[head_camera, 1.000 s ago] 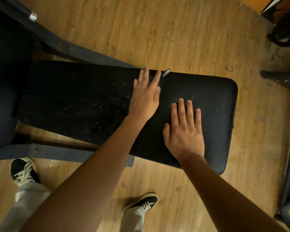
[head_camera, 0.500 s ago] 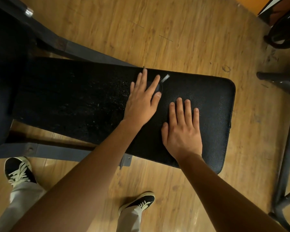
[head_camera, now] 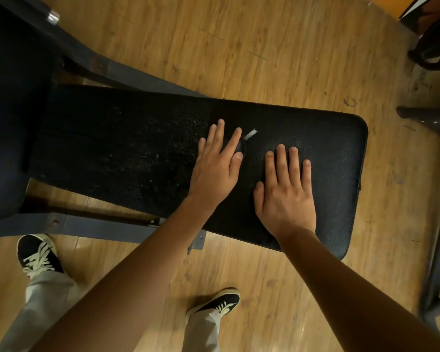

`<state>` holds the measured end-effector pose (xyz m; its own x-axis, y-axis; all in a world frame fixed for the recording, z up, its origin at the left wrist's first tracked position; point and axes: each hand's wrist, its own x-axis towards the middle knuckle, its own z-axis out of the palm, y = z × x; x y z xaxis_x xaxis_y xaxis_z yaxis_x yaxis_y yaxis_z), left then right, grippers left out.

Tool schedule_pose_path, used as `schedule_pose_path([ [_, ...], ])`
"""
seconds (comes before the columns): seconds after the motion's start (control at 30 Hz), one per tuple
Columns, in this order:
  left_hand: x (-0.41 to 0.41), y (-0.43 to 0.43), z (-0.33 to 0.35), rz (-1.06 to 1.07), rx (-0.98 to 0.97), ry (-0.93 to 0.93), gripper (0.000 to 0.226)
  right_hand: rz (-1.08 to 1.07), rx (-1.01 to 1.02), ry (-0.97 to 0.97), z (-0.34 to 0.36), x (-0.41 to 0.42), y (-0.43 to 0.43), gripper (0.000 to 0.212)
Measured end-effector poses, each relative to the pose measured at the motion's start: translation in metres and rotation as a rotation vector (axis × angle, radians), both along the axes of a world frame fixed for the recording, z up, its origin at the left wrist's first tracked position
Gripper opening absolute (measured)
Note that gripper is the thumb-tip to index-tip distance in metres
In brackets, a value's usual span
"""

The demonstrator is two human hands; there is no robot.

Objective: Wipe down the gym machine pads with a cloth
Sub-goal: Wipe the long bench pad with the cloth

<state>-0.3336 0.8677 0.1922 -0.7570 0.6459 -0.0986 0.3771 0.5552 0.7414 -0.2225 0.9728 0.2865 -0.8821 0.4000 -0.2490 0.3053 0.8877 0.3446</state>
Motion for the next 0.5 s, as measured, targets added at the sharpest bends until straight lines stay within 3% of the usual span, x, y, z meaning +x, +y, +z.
schedule_pose_path([
  [0.23, 0.044, -0.038, 0.0, -0.025, -0.048, -0.057, 0.052, 0.003, -0.009, -0.002, 0.001, 0.0, 0.0, 0.065],
  [0.5, 0.024, -0.02, 0.003, 0.026, -0.02, -0.037, 0.051, 0.004, 0.005, 0.0, 0.001, 0.0, 0.0, 0.065],
])
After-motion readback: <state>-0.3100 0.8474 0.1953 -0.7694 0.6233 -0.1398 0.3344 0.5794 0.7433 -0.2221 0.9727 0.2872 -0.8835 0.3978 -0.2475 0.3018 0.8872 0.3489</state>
